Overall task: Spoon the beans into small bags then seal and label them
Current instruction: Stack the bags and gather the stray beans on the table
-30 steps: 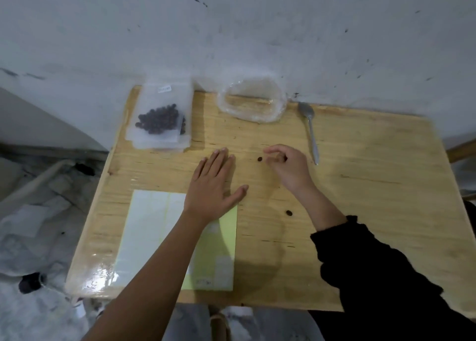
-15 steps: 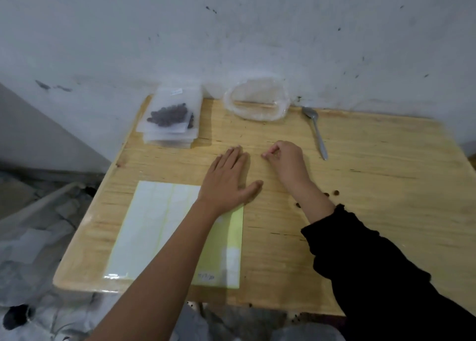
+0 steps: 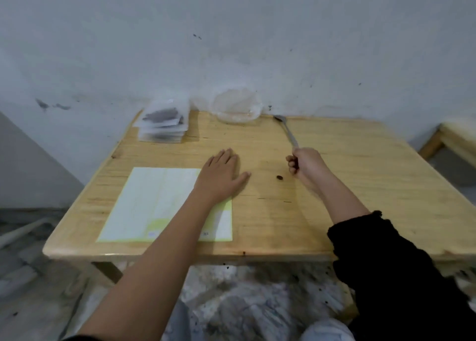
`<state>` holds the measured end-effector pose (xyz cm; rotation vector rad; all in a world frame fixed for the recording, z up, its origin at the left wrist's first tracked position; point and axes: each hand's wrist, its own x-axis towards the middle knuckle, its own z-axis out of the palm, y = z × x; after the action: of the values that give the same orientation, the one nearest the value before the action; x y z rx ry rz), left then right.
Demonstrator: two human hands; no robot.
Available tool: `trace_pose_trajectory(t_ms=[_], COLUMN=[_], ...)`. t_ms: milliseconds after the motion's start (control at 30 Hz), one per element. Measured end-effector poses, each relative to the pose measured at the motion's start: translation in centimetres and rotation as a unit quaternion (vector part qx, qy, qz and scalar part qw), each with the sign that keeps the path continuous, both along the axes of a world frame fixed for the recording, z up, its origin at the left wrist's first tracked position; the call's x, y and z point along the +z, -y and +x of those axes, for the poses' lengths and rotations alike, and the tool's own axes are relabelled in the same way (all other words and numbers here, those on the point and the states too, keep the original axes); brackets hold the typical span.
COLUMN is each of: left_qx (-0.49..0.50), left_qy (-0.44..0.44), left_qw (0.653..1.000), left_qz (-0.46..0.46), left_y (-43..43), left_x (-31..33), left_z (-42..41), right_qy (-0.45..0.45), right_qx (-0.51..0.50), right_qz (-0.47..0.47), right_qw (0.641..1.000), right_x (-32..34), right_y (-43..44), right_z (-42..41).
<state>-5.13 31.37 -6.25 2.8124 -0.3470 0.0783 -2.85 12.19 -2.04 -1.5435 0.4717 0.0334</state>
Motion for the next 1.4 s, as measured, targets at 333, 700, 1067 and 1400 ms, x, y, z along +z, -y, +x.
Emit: trace_pose_trajectory(t_ms=[333, 700, 1067, 1400], left_qx=[-0.027, -0.046, -0.054, -0.035], left_qy=[-0.014, -0.023, -0.019, -0.015], left_qw=[0.999, 0.999, 0.998, 0.997], left_qz=[-0.013, -0.007, -0.041, -0.060], left_y=[3.3, 3.9, 3.5, 4.3], left_x=[0.7, 0.8, 0.4, 0.8], left_z=[-5.0, -3.3, -2.6, -2.9], right_qy=[0.070, 0.179, 0.156, 0.088], right_qx=[0.112, 0.086, 0.146, -0.120], right_qz=[-0.385, -0.381, -0.451, 0.192], right_qw=[0.913, 0.903, 0.866, 0.970], right_x=[-1.7, -3.0, -2.6, 1.5], right_y=[0.7, 1.7, 1.1, 7.7], right_z=[-6.9, -5.0, -4.1, -6.5])
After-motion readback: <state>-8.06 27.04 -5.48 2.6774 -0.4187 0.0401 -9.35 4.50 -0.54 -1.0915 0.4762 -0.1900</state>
